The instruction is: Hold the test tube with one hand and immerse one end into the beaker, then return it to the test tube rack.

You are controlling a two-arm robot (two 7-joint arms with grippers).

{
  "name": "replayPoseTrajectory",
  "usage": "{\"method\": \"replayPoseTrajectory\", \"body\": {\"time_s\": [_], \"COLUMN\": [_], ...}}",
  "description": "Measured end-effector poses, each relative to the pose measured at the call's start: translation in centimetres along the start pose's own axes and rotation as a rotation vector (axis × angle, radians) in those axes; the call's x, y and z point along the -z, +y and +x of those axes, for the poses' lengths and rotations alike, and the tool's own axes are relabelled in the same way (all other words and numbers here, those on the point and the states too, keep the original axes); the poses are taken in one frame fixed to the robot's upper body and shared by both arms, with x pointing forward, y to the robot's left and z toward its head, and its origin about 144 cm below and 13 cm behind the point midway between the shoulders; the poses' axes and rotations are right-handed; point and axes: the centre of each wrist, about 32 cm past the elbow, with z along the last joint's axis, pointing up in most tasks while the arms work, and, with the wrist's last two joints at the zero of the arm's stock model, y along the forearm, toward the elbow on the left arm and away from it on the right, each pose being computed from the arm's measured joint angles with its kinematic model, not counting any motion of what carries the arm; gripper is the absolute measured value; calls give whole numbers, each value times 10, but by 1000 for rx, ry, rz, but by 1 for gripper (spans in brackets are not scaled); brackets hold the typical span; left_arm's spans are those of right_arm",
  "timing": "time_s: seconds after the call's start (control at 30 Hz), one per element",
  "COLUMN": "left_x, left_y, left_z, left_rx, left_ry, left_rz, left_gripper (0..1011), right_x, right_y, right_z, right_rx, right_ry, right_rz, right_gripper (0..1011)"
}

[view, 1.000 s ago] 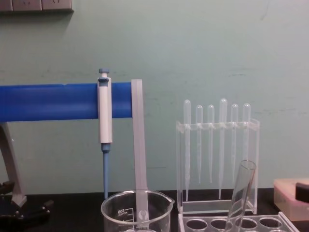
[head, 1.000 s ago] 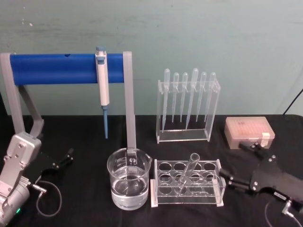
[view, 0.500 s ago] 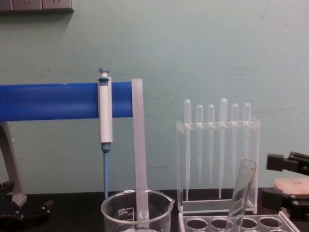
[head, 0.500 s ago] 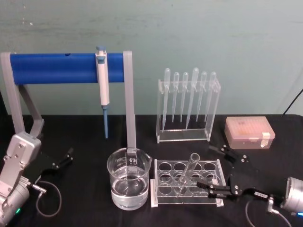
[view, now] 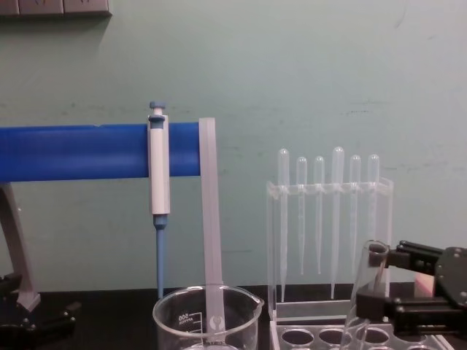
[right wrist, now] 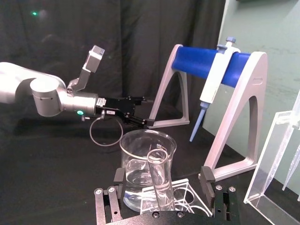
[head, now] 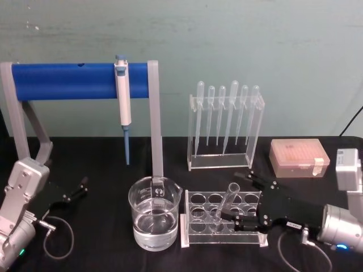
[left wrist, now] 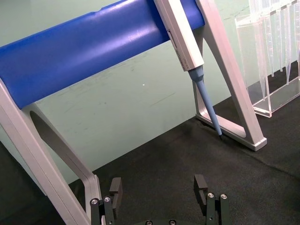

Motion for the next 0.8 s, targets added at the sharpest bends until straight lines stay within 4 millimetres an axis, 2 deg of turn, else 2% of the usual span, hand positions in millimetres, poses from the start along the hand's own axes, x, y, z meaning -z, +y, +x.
{"method": "replayPoseTrajectory", "body": {"time_s": [0.27,0.57,0.8], "left_x": [0,0,0], "left_y": [0,0,0], "left_z": [0,0,0], "left_rx": [0,0,0], "left_ry": [0,0,0], "left_rz": [0,0,0], "left_gripper": [1000,1000,1000], "right_x": [-1,0,0], "right_y": [9,9,9], "right_z": [5,5,5], "right_rx": [-16,-15,-13], "right_ry": [-16,-16,-15], "right_rz": [-31,-34,-32], "right_gripper": [1002,1002,874]}}
